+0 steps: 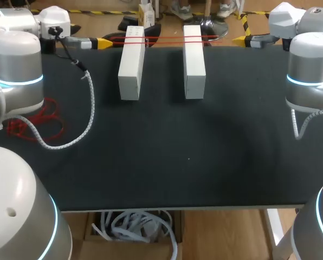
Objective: Grab the tape and strap the tape.
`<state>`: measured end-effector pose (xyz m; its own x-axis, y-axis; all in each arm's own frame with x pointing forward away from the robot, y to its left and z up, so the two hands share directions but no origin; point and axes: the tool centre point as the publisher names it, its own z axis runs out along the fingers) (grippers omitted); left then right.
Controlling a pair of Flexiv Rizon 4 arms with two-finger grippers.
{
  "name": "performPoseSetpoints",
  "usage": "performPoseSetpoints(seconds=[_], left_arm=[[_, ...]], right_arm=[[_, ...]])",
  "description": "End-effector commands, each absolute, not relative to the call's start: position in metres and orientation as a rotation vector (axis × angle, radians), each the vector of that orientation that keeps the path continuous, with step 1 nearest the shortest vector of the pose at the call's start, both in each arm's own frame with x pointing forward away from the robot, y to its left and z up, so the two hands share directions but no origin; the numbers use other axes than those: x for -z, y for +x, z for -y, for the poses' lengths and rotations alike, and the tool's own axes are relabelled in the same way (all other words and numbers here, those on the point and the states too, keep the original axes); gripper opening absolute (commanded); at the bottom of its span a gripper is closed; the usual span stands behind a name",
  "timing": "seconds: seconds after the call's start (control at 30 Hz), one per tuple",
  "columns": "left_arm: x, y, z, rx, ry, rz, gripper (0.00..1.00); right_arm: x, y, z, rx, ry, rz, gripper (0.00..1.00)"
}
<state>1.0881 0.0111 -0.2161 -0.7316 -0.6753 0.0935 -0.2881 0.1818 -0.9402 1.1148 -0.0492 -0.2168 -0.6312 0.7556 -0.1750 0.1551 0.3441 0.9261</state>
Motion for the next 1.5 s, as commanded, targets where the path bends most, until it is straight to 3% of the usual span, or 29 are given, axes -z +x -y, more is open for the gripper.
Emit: performPoseSetpoints(seconds=[0.03,0.6,0.63,0.73,0.9,1.2,1.3,1.5], left_arm=[[0.213,1.095,-0.026,1.683,-0.679,-2.242,1.00],[0.226,1.134,-0.019,1.822,0.048,-2.513,1.00],[0.227,1.137,-0.021,1.817,0.062,-2.524,0.80],[0.234,1.148,-0.026,1.812,0.105,-2.550,0.50],[0.243,1.164,-0.033,1.818,0.164,-2.586,0.43],[0.270,1.186,-0.037,1.855,0.220,-2.628,0.45],[0.277,1.191,-0.037,1.875,0.242,-2.626,0.38],[0.290,1.199,-0.032,1.893,0.239,-2.649,0.45]], right_arm=[[0.217,1.115,0.050,-1.291,0.792,-2.011,1.00],[0.217,1.115,0.050,-1.291,0.792,-2.011,1.00],[0.217,1.115,0.050,-1.291,0.792,-2.011,1.00],[0.217,1.115,0.050,-1.291,0.792,-2.011,1.00],[0.217,1.115,0.050,-1.291,0.792,-2.011,1.00],[0.217,1.115,0.050,-1.291,0.792,-2.011,1.00],[0.217,1.115,0.050,-1.291,0.792,-2.011,1.00],[0.217,1.115,0.050,-1.291,0.792,-2.011,1.00]])
